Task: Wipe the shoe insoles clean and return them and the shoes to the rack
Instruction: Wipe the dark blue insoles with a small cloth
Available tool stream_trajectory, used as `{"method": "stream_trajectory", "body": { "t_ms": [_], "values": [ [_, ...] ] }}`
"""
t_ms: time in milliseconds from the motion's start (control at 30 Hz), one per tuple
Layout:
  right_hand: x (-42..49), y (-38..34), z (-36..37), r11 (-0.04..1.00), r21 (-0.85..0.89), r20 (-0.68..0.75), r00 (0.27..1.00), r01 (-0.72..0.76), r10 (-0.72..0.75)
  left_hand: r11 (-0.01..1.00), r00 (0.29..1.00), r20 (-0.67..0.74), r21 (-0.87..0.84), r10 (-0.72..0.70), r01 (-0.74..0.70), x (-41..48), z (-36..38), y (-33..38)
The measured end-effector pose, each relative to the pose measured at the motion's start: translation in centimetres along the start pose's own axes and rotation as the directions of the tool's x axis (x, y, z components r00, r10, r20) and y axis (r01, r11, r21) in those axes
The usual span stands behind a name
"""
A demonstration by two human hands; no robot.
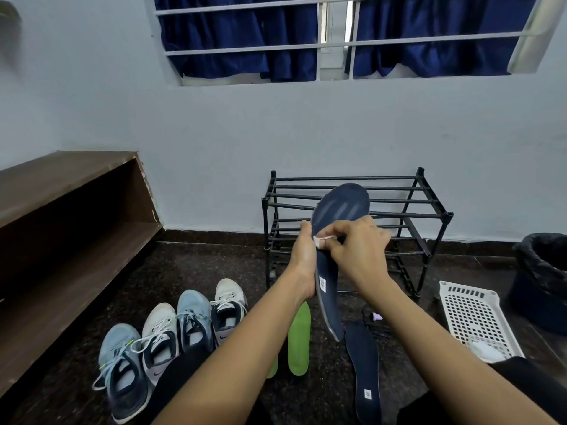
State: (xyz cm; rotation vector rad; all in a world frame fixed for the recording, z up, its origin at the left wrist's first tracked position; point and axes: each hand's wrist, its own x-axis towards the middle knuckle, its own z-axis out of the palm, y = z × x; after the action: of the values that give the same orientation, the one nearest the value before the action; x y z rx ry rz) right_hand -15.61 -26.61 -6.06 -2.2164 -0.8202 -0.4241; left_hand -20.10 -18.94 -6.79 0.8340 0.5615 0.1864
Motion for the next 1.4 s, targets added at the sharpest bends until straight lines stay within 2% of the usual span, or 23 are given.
{"method": "stream_trajectory", "body": {
  "t_ms": [200, 367, 533, 733, 867, 1000, 1100, 1300, 1400],
  "values": [
    [1.4, 0.8, -0.8, 0.994, 0.006, -0.068, 0.992, -0.107, 0.107, 0.999, 0.997, 0.079, -0.031, -0.017, 0.02, -0.4, 0.9, -1.4],
    [0.9, 0.2, 0.0, 0.999, 0.0, -0.006, 0.999, -0.051, 0.051, 1.0, 0.999, 0.043, 0.021, -0.015, 0.014, 0.0, 0.4, -0.6],
    [0.3, -0.2, 0.2, 0.992, 0.124, 0.087, 0.996, -0.018, 0.007, 1.0, 1.0, -0.027, 0.028, 0.0, 0.001, 0.3, -0.3, 0.6],
    [0.2, -0.1, 0.3, 0.998, 0.051, -0.014, 1.0, -0.025, 0.026, 0.999, 1.0, -0.01, -0.047, -0.018, 0.017, -0.1, 0.3, -0.3],
    [1.2, 0.8, -0.6, 0.995, -0.031, -0.094, 0.991, -0.098, 0.094, 0.997, 0.996, 0.085, -0.07, -0.009, 0.015, -0.8, 1.6, -1.6],
    [1.5, 1.0, -0.5, 0.992, -0.05, -0.093, 0.99, -0.114, 0.109, 0.997, 0.993, 0.115, -0.073, 0.001, 0.008, -1.3, 2.2, -1.8],
    [1.1, 0.7, 0.1, 0.997, -0.006, -0.056, 0.995, -0.078, 0.077, 1.0, 0.998, 0.06, -0.011, -0.011, 0.012, -0.1, 1.1, -1.3],
    [-0.1, 0.2, 0.7, 0.992, 0.124, 0.029, 0.999, -0.023, 0.02, 1.0, 1.0, 0.009, 0.009, 0.019, -0.019, 0.7, -0.2, 0.1],
    [-0.2, 0.2, 0.7, 0.996, 0.088, -0.001, 1.0, -0.015, 0.015, 1.0, 1.0, -0.019, -0.004, 0.019, -0.019, 0.8, -0.2, -0.3]
  ]
}}
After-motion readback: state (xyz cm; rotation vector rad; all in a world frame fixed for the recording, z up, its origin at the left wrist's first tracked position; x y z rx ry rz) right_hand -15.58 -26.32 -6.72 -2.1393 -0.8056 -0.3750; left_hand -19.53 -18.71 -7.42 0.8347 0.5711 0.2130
